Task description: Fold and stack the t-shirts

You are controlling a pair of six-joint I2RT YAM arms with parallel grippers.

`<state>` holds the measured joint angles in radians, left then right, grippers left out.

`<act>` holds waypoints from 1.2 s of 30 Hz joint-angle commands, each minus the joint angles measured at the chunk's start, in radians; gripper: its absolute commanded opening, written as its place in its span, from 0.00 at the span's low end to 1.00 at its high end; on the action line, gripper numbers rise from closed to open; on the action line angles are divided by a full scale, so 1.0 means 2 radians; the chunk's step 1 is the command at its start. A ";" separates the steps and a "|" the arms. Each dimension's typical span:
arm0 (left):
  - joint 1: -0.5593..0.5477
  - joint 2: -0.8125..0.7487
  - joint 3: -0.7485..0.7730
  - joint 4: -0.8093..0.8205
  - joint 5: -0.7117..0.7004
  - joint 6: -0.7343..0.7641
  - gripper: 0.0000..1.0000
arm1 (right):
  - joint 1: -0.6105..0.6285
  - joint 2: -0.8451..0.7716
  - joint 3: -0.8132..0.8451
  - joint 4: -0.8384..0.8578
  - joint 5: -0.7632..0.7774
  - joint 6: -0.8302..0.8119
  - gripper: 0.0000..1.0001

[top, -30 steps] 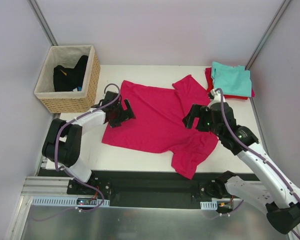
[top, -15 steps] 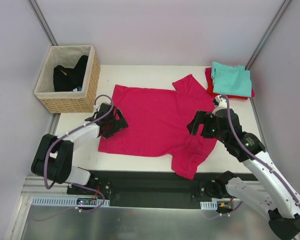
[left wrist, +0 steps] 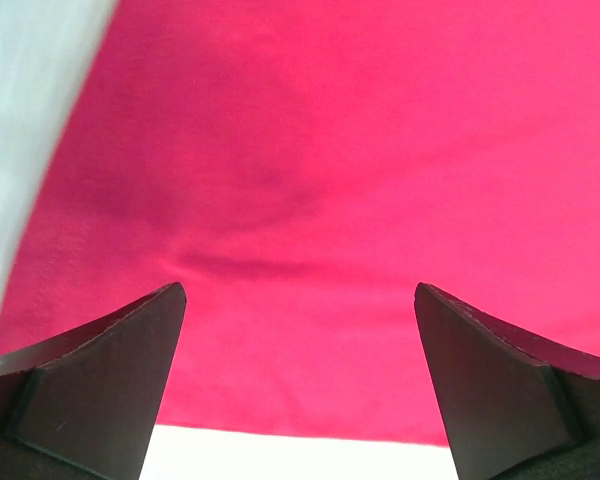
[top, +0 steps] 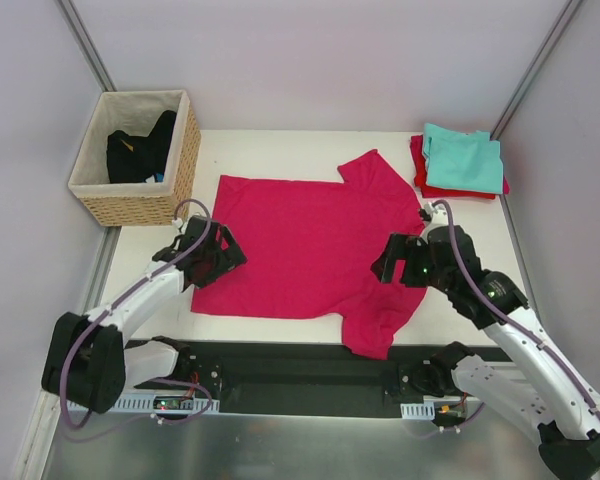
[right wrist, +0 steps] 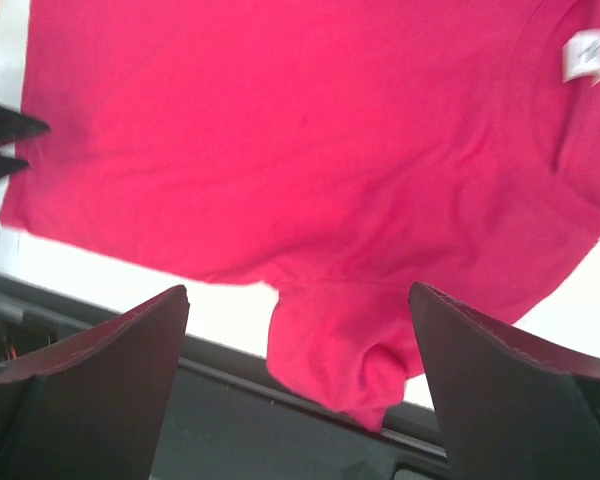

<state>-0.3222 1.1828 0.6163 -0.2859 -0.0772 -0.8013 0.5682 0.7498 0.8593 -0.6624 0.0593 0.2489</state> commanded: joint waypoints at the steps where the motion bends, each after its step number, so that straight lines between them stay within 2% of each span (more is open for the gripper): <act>1: -0.006 -0.099 -0.001 -0.028 0.025 0.003 0.99 | 0.015 -0.023 -0.044 -0.012 -0.038 0.010 0.96; 5: -0.006 -0.124 0.010 -0.123 -0.008 0.004 0.99 | 0.019 -0.056 -0.108 -0.008 -0.044 0.033 0.96; 9: -0.006 -0.127 -0.008 -0.168 -0.033 -0.015 0.99 | 0.027 -0.067 -0.124 -0.012 -0.042 0.038 0.96; 15: -0.005 -0.146 -0.047 -0.200 -0.050 -0.061 0.99 | 0.030 -0.084 -0.114 -0.034 -0.033 0.027 0.96; 27: -0.004 -0.211 -0.044 -0.283 -0.091 -0.112 0.99 | 0.030 -0.094 -0.120 -0.041 -0.033 0.016 0.96; 29: -0.003 -0.207 -0.049 -0.283 -0.093 -0.118 0.97 | 0.030 -0.093 -0.118 -0.041 -0.034 0.013 0.96; 33: -0.002 -0.192 -0.054 -0.283 -0.099 -0.130 0.82 | 0.030 -0.091 -0.115 -0.043 -0.037 0.010 0.96; 36: 0.001 -0.180 -0.056 -0.281 -0.112 -0.135 0.78 | 0.030 -0.091 -0.112 -0.045 -0.037 0.005 0.96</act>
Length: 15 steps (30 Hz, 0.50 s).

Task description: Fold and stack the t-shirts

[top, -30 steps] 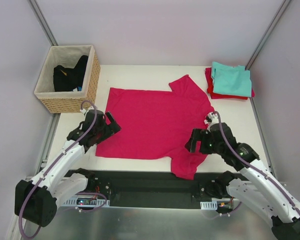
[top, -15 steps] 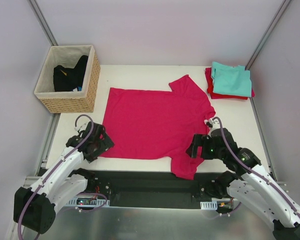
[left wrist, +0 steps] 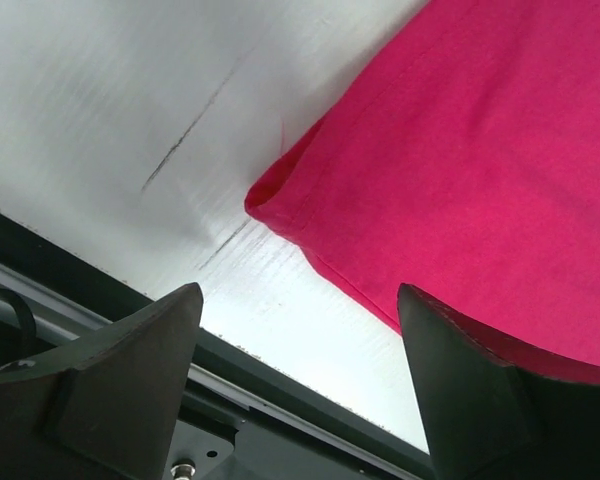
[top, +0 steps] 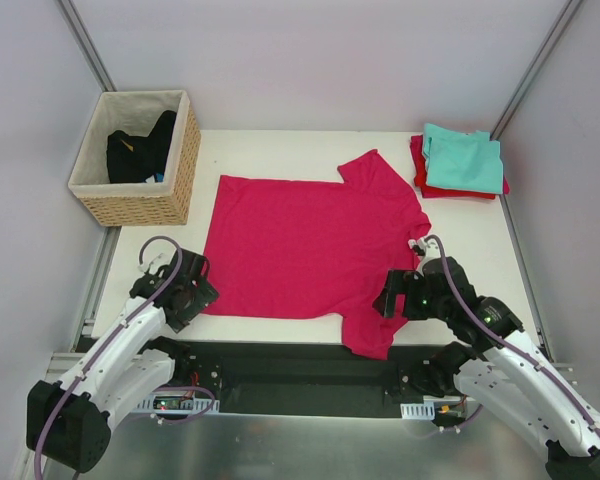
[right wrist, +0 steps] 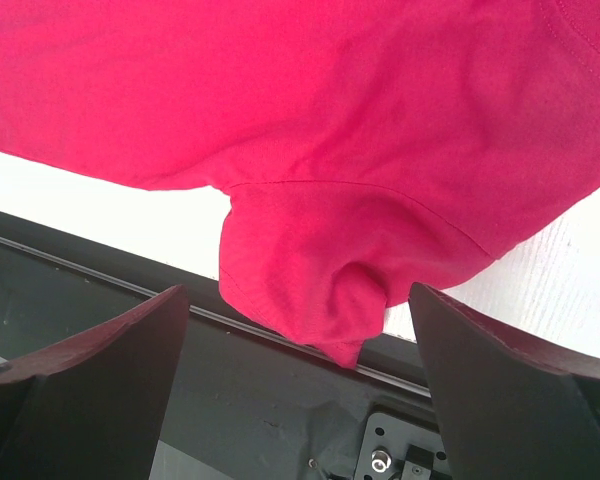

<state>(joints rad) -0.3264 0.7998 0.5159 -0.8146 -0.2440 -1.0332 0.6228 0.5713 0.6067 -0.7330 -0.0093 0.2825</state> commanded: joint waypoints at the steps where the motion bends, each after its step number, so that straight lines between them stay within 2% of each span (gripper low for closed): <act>1: 0.005 0.017 -0.006 -0.016 -0.033 -0.021 0.73 | 0.002 -0.002 0.015 -0.010 -0.002 -0.012 0.96; 3: 0.010 0.023 -0.007 -0.015 -0.038 -0.022 0.67 | 0.002 -0.003 0.015 -0.009 -0.002 -0.012 0.96; 4: 0.012 0.026 -0.009 -0.010 -0.041 -0.022 0.58 | 0.002 -0.003 0.014 -0.010 -0.002 -0.012 0.96; 9: 0.046 0.040 -0.022 0.015 -0.032 -0.010 0.41 | 0.002 -0.003 0.013 -0.011 -0.007 -0.013 0.96; 15: 0.071 0.070 -0.019 0.041 -0.020 0.005 0.39 | 0.003 0.002 0.016 -0.018 -0.013 -0.020 0.96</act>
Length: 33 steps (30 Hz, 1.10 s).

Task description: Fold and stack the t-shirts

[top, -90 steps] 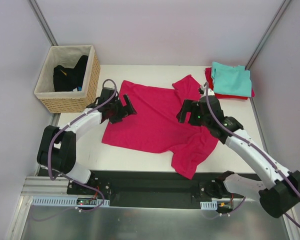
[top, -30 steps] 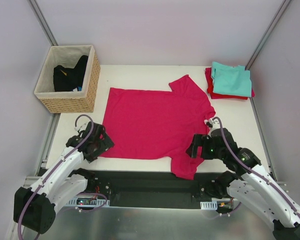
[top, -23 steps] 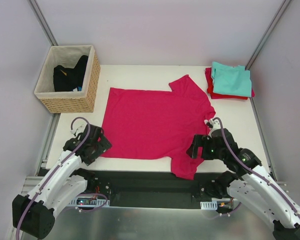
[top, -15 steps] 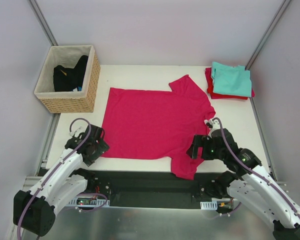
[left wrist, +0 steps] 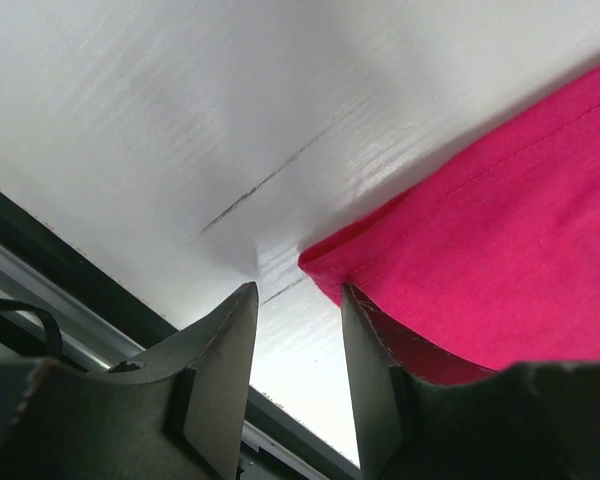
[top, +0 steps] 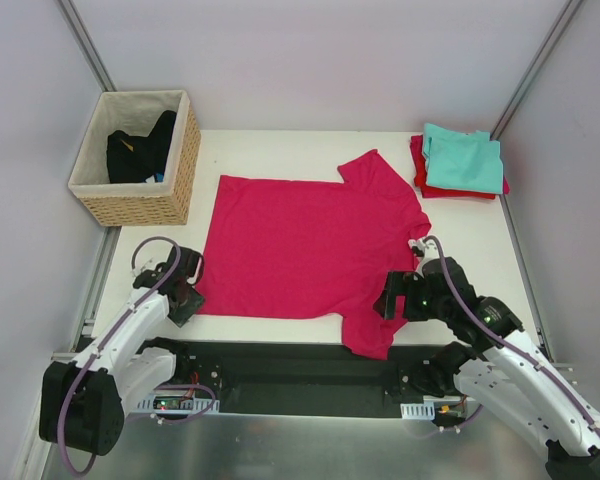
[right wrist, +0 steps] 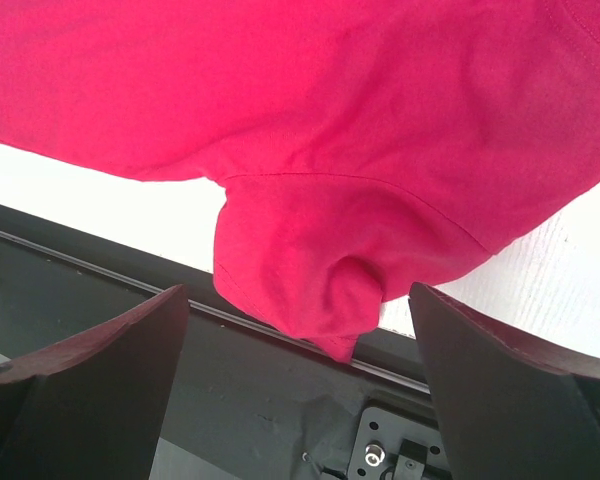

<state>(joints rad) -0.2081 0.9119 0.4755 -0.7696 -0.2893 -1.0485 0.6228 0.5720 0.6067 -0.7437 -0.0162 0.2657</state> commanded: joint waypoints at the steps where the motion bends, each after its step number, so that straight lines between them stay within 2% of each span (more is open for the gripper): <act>1: 0.014 0.023 0.002 0.021 0.003 0.014 0.39 | 0.002 0.003 0.017 -0.012 -0.010 -0.012 0.96; 4: 0.017 0.042 0.006 0.034 0.004 0.018 0.41 | 0.003 0.007 0.021 -0.012 -0.017 -0.016 0.96; 6: 0.017 0.047 0.013 0.041 0.016 0.022 0.47 | 0.002 0.015 0.025 -0.012 -0.019 -0.021 0.96; 12: 0.017 0.027 0.022 0.043 0.036 0.024 0.56 | 0.003 0.029 0.024 0.001 -0.023 -0.022 0.96; 20: 0.017 0.023 0.013 0.042 0.040 0.020 0.56 | 0.002 0.022 0.018 0.001 -0.023 -0.019 0.96; 29: 0.017 -0.051 0.029 0.032 0.081 0.016 0.55 | 0.002 0.016 0.005 0.007 -0.027 -0.013 0.96; 33: 0.017 -0.045 0.028 0.026 0.079 0.016 0.55 | 0.003 0.018 0.003 0.011 -0.027 -0.012 0.96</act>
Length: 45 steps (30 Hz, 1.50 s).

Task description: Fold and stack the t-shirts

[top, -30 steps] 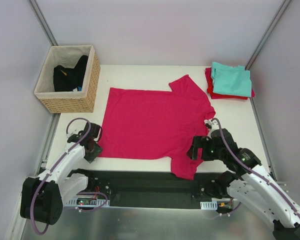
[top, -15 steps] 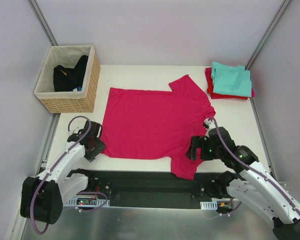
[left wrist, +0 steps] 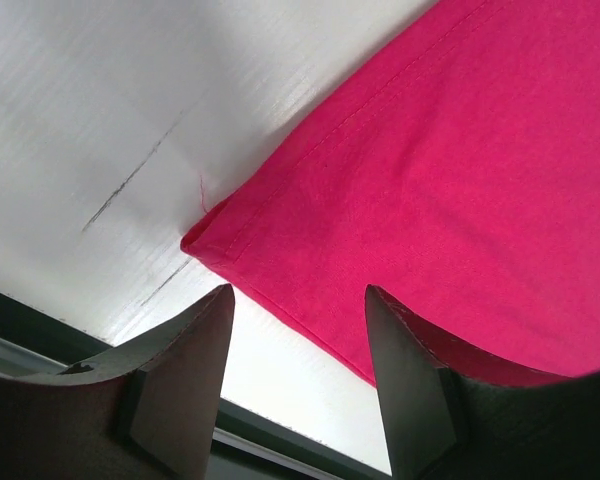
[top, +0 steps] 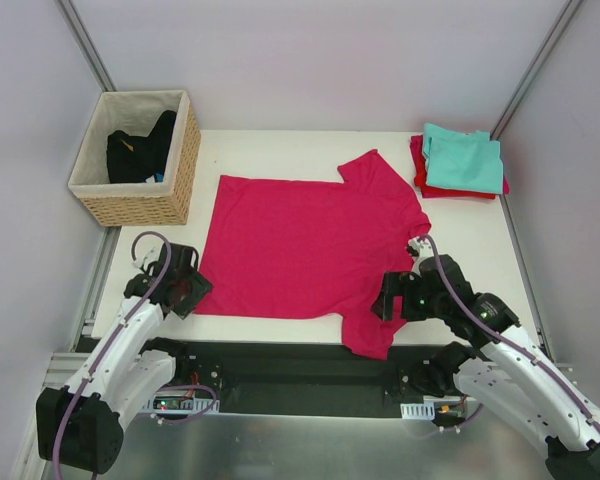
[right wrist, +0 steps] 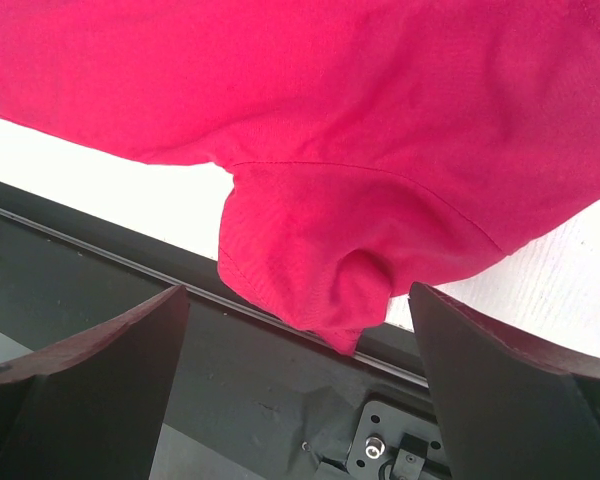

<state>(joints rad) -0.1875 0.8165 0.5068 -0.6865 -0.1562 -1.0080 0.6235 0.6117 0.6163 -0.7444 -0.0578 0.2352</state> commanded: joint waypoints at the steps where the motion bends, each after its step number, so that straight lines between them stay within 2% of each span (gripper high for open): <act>1: 0.006 0.005 0.010 -0.016 0.012 -0.005 0.55 | 0.002 -0.003 -0.003 0.012 -0.006 0.003 0.96; 22: 0.009 0.045 -0.037 -0.005 -0.037 -0.022 0.53 | 0.002 -0.022 -0.020 0.009 -0.003 0.015 0.96; 30: 0.034 0.070 -0.037 0.017 -0.042 -0.005 0.49 | 0.002 -0.032 -0.023 0.006 -0.002 0.018 0.96; 33: 0.039 0.082 -0.039 0.030 -0.042 -0.001 0.43 | 0.002 -0.032 -0.024 0.005 -0.001 0.020 0.96; 34: 0.041 0.088 -0.041 0.037 -0.039 0.000 0.33 | 0.003 -0.032 -0.024 0.005 -0.002 0.020 0.96; 36: 0.041 0.093 -0.044 0.046 -0.035 0.002 0.20 | 0.002 -0.032 -0.024 0.005 -0.002 0.021 0.96; 37: 0.042 0.098 -0.047 0.052 -0.032 0.002 0.04 | 0.002 -0.032 -0.024 0.004 0.000 0.021 0.96; 38: 0.042 0.100 -0.048 0.053 -0.032 0.001 0.00 | 0.002 -0.032 -0.025 0.004 0.000 0.022 0.96; 45: 0.042 0.099 -0.046 0.065 -0.011 0.007 0.00 | 0.003 -0.024 -0.028 0.000 -0.012 0.026 0.96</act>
<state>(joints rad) -0.1154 0.9947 0.4503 -0.5838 -0.2085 -1.0027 0.6235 0.5564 0.5690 -0.7383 -0.0608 0.2657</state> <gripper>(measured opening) 0.013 0.963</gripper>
